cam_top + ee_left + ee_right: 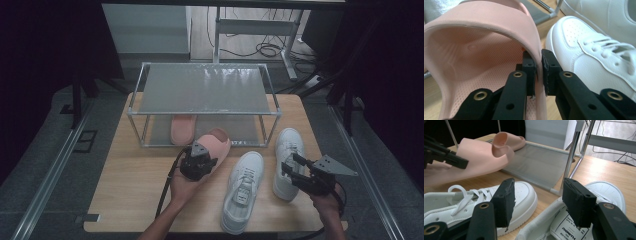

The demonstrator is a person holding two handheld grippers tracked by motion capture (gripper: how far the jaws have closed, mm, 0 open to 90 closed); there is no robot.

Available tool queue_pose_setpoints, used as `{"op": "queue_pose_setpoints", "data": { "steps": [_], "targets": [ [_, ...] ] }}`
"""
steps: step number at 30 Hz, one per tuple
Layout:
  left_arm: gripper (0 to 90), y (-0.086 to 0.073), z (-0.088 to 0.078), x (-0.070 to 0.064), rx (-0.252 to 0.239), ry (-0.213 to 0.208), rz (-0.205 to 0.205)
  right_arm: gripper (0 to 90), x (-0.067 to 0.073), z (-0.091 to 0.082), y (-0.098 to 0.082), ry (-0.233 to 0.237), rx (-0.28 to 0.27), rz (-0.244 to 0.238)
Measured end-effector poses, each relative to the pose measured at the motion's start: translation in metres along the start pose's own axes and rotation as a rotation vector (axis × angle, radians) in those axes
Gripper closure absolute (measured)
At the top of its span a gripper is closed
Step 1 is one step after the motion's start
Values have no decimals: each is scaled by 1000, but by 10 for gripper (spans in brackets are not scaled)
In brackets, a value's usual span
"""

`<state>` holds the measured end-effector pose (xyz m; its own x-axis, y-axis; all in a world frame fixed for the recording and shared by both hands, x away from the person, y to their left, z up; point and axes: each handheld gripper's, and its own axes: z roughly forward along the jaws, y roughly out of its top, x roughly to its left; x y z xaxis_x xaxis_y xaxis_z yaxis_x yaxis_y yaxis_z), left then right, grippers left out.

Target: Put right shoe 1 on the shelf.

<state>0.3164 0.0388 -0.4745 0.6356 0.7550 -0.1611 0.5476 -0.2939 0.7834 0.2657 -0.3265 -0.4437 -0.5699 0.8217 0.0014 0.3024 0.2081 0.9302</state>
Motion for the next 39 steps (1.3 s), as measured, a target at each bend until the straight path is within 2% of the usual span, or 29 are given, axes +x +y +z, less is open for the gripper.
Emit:
{"op": "queue_pose_setpoints", "data": {
  "steps": [10, 14, 17, 18, 23, 29, 31, 33, 34, 35, 39],
  "targets": [
    [826, 16, 19, 0, -5, 20, -20, 437, -1, 1, -1, 1, 0, 4],
    [821, 24, 32, 1, -8, 29, -39, 436, 0, 4, -2, 8, 6, 6],
    [821, 32, 47, 1, -18, 52, -50, 436, 1, 5, -3, 14, 11, 6],
    [822, 32, 47, 1, -18, 52, -50, 436, 1, 5, -3, 14, 11, 6],
    [825, 39, 66, 3, -33, 98, -64, 436, 1, 5, -3, 14, 10, 5],
    [824, 44, 77, 8, -51, 146, -84, 437, 1, 5, -2, 14, 8, 3],
    [824, 45, 81, 10, -58, 171, -87, 436, 2, 5, -2, 15, 7, 2],
    [823, 46, 88, 14, -56, 209, -108, 436, 2, 5, -2, 16, 6, 2],
    [820, 46, 88, 14, -56, 209, -108, 436, 2, 5, -2, 16, 6, 2],
    [820, 47, 91, 16, -68, 234, -117, 436, 2, 4, -2, 17, 4, 3],
    [819, 50, 97, 17, -82, 263, -123, 436, 2, 3, -2, 16, 2, 5]
  ]
}}
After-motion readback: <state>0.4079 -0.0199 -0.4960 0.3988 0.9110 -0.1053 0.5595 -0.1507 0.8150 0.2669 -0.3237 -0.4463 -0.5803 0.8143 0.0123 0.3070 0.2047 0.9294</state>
